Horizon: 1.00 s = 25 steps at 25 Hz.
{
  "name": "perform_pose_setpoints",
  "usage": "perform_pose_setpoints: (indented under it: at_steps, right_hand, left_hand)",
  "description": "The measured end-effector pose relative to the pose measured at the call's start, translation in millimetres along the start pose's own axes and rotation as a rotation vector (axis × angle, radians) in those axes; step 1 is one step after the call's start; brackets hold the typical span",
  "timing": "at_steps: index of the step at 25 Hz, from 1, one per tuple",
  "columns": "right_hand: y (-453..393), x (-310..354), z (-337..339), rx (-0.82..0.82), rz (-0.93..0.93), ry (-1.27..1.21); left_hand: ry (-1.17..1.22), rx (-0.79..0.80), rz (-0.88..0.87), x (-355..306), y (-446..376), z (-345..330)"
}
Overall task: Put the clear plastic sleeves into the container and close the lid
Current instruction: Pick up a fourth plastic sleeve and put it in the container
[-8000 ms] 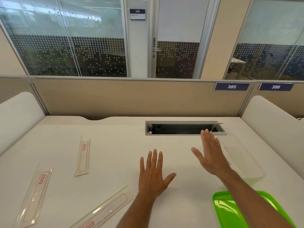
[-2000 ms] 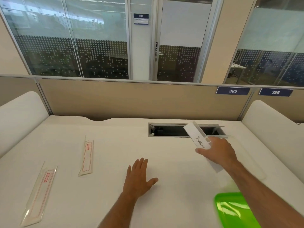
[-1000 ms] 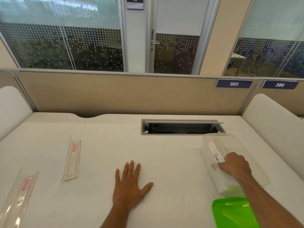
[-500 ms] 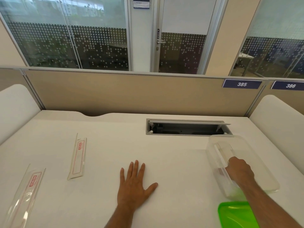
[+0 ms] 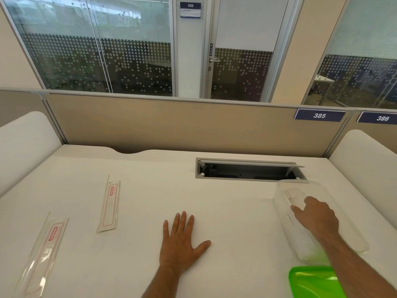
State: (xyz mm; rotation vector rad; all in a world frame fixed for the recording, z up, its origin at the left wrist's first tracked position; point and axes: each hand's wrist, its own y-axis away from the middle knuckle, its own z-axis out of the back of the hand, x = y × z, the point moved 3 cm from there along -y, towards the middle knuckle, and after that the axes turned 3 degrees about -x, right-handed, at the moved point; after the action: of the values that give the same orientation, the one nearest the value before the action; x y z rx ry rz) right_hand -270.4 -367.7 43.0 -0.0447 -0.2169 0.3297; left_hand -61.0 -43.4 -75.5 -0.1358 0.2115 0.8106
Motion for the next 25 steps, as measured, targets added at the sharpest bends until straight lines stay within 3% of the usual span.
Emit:
perform_pose_setpoints:
  at_steps: [3, 6, 12, 25]
  right_hand:
    - [3.7, 17.3, 6.7, -0.152, 0.112, -0.222]
    - [20.4, 44.8, 4.6, -0.224, 0.344, -0.301]
    - [79.2, 107.5, -41.1, -0.048, 0.679, -0.098]
    - [201.3, 235.5, -97.7, 0.178, 0.911, -0.109]
  left_hand:
    - [0.004, -0.007, -0.004, 3.6, 2.8, 3.9]
    - [0.000, -0.036, 0.001, 12.0, 5.9, 11.6]
    - [-0.043, -0.099, -0.003, 35.2, 10.3, 35.1]
    - [-0.104, -0.215, 0.164, 149.4, 48.7, 86.6]
